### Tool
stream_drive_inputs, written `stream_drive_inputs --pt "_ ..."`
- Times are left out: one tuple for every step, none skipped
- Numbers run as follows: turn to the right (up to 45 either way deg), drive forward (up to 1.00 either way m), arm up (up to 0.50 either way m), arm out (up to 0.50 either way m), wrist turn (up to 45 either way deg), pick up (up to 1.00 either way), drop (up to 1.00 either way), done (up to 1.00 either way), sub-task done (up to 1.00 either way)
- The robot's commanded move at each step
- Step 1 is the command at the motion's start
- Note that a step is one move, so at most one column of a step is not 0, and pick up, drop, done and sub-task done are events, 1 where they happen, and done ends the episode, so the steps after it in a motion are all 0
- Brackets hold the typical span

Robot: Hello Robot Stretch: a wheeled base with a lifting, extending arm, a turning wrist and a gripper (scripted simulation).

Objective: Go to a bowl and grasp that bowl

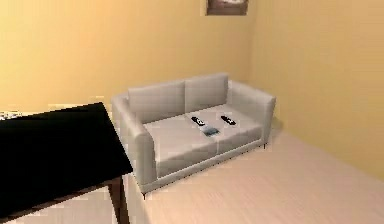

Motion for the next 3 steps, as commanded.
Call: stream_drive_inputs --pt "0.0 0.4 0.0 0.0 0.0 0.0 0.0 0.0 0.0" --pt "-45.0 0.0 0.0 0.0 0.0 0.0 0.0 0.0 0.0" --pt "-45.0 0.0 0.0 0.0 0.0 0.0 0.0 0.0 0.0"
